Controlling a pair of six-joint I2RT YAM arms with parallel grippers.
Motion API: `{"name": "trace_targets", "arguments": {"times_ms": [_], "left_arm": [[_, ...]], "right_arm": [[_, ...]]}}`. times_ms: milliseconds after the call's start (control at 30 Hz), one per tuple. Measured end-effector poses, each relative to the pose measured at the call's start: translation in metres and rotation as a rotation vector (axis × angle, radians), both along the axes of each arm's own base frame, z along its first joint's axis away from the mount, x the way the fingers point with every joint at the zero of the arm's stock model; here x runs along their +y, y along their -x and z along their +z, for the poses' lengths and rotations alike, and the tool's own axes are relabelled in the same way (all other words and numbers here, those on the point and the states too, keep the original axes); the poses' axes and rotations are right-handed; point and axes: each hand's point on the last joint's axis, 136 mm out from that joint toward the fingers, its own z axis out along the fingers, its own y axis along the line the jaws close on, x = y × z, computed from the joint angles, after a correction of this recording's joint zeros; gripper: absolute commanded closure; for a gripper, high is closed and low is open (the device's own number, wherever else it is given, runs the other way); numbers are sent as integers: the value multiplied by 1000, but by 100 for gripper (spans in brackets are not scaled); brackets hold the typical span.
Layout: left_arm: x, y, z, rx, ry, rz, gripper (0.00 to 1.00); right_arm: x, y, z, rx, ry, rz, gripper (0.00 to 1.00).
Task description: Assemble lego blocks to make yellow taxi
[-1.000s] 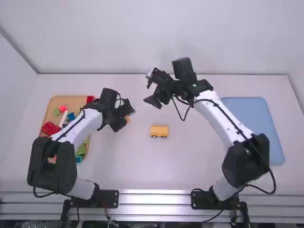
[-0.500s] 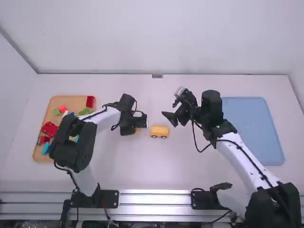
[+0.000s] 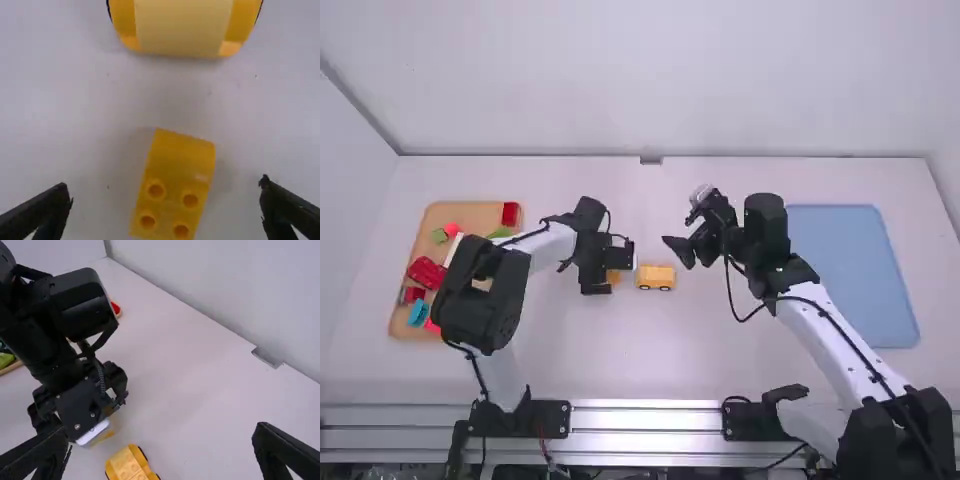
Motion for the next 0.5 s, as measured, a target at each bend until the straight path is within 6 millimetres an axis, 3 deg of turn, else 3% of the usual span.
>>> {"name": "trace_targets", "arguments": {"times_ms": [133,333,500], "left_arm": [[-3,-7,7,-22,126,-31,8],[22,-8,9,-44,347,-4,11],[34,-1,-5,-33,496,29,18]], "right_arm": [[0,0,0,1,2,-2,2],[-1,0,-2,8,3,-3,2],[-1,0,-2,4,6,-1,2]]}}
